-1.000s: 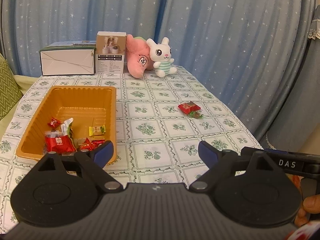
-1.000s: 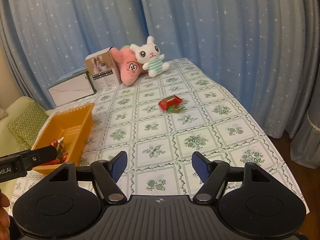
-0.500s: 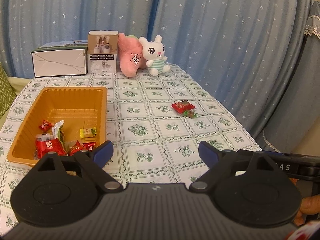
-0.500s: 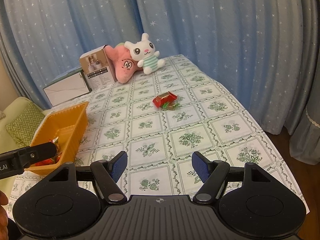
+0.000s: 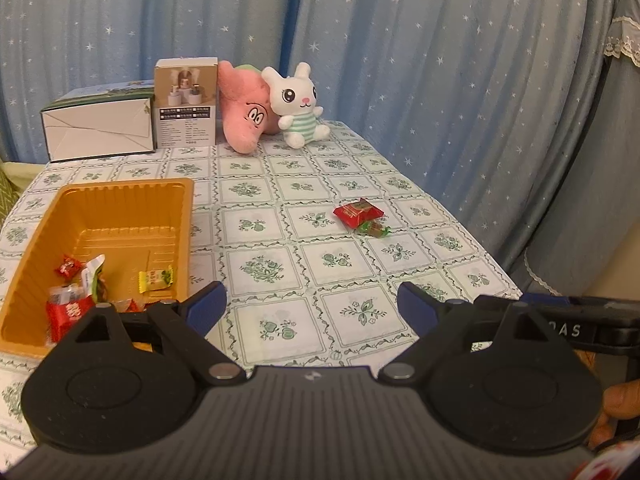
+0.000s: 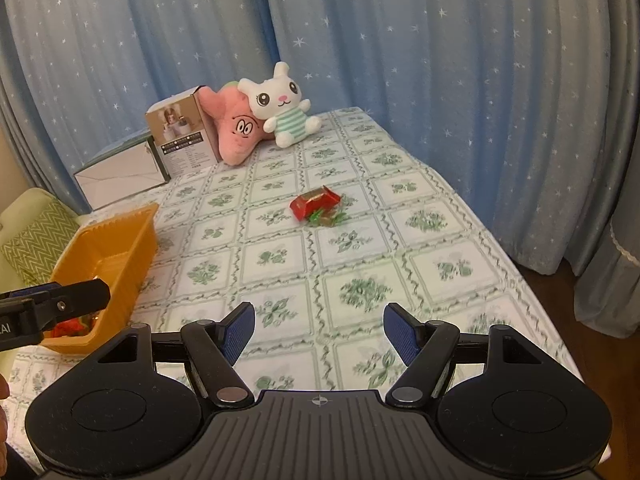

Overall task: Organize snacks
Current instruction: 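Move both open tools back toward the last red candy, then grasp the green-wrapped candy with the right tool while the left tool grasps the red candy, then carry the red and green candies over the orange tray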

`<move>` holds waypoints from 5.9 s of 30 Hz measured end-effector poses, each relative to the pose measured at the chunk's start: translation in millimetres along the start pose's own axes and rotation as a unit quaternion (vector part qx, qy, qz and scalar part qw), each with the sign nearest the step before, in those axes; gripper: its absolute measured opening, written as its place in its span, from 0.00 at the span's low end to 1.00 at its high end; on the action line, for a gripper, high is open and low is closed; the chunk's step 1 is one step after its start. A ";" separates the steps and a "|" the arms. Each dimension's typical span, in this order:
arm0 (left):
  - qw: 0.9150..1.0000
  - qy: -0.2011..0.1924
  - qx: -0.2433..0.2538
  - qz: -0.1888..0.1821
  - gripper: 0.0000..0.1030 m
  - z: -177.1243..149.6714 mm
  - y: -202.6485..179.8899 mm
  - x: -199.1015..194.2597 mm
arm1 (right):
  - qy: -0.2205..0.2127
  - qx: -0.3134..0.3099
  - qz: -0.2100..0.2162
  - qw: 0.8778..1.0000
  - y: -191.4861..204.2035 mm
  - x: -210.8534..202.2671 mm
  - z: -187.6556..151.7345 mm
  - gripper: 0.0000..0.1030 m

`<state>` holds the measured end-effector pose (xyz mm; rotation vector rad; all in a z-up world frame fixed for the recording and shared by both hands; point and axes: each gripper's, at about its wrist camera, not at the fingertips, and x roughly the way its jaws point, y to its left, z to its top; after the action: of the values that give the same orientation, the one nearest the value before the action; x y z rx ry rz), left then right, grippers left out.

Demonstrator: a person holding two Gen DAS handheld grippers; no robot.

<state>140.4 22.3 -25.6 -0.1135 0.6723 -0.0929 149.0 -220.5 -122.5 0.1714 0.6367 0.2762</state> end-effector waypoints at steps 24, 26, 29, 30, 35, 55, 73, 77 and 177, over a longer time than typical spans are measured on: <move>0.998 0.024 0.058 -0.004 0.89 72.1 3.6 161.9 | 0.002 -0.134 0.031 0.991 -31.6 164.2 68.8 0.57; 0.998 0.029 0.060 -0.003 0.89 74.9 4.5 174.5 | 0.013 -0.142 0.030 0.989 -33.0 180.9 71.2 0.53; 0.998 0.034 0.059 -0.004 0.89 76.7 5.2 189.7 | 0.020 -0.159 0.029 0.987 -32.3 200.2 74.2 0.51; 0.998 0.033 0.059 -0.006 0.89 76.9 5.7 192.8 | 0.020 -0.166 0.032 0.985 -31.5 204.8 74.5 0.50; 0.998 0.033 0.061 -0.011 0.89 78.7 4.5 204.8 | 0.028 -0.187 0.036 0.981 -30.2 230.8 77.0 0.44; 0.991 0.053 0.120 -0.038 0.87 75.3 -26.7 250.2 | 0.029 -0.090 0.019 0.995 -50.1 220.7 87.0 0.20; 0.960 0.099 0.238 -0.107 0.41 81.1 -70.6 323.3 | 0.016 -0.009 -0.014 1.000 -83.6 216.5 94.5 0.20; 0.958 0.109 0.242 -0.105 0.25 78.4 -71.9 326.1 | 0.016 -0.006 -0.017 1.000 -86.5 217.0 94.2 0.20; 0.989 0.006 -0.072 0.125 0.22 2.2 177.9 -64.2 | 0.023 -0.151 0.154 0.976 236.9 56.4 -4.9 0.20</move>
<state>100.5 206.4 -8.3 -0.1673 0.7006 0.1969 141.8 21.9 -100.8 -0.0306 0.6054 0.6739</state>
